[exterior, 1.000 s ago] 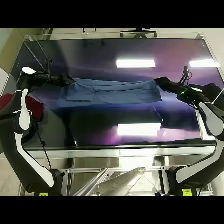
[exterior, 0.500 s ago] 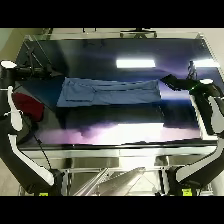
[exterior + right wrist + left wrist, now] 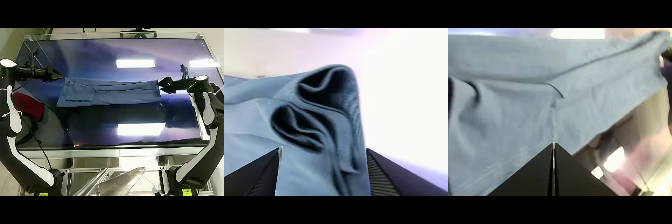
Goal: Fold the shirts.
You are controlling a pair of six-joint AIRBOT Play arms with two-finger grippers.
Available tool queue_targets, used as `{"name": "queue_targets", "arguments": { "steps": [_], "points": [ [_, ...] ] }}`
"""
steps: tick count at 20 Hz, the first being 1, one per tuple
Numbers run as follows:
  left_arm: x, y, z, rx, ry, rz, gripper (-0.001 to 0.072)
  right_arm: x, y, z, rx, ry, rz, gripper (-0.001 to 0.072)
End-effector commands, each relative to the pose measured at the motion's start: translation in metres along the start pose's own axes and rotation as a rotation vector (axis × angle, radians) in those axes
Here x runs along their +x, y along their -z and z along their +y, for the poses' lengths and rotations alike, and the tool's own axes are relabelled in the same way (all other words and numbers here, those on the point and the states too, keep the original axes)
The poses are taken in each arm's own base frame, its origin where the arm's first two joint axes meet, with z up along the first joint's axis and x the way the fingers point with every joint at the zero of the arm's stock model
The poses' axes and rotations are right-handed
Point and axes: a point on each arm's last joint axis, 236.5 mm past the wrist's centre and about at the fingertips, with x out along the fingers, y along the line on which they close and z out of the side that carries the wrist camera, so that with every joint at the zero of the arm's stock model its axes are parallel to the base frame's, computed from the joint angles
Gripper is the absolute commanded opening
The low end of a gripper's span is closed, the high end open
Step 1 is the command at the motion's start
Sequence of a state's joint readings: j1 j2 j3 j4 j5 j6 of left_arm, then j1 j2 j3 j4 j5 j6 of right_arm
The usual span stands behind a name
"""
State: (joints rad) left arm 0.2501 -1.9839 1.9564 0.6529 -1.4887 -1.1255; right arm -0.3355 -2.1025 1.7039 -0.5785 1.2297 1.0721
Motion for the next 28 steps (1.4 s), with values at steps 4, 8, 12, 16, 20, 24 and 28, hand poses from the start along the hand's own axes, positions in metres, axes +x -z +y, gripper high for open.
{"name": "queue_targets", "arguments": {
  "steps": [4,8,12,16,20,24,28],
  "points": [
    [0.039,0.008,-0.038,0.065,0.033,0.065,0.0004,0.028,0.015,0.005,0.048,-0.059,0.067,0.0491],
    [0.08,0.008,-0.052,0.095,0.032,0.076,0.0019,0.025,0.001,0.029,0.031,-0.135,0.025,0.0011],
    [0.158,0.037,-0.065,0.087,0.058,0.17,0.0012,0.001,-0.01,0.089,-0.031,-0.248,0.04,0.0011],
    [0.236,0.062,-0.086,0.061,0.045,0.197,0.0004,-0.038,-0.013,0.181,-0.204,-0.279,0.022,0.001],
    [0.278,0.077,-0.077,0.045,-0.108,0.19,0.0001,-0.046,0.012,0.25,-0.309,-0.23,0.048,0.001],
    [0.303,0.093,-0.088,0.135,-0.186,0.198,0.0,-0.028,0.046,0.312,-0.365,-0.269,0.088,0.001],
    [0.284,0.092,-0.116,0.164,-0.153,0.26,0.0002,0.0,0.068,0.357,-0.376,-0.301,0.088,0.001]
  ]
}}
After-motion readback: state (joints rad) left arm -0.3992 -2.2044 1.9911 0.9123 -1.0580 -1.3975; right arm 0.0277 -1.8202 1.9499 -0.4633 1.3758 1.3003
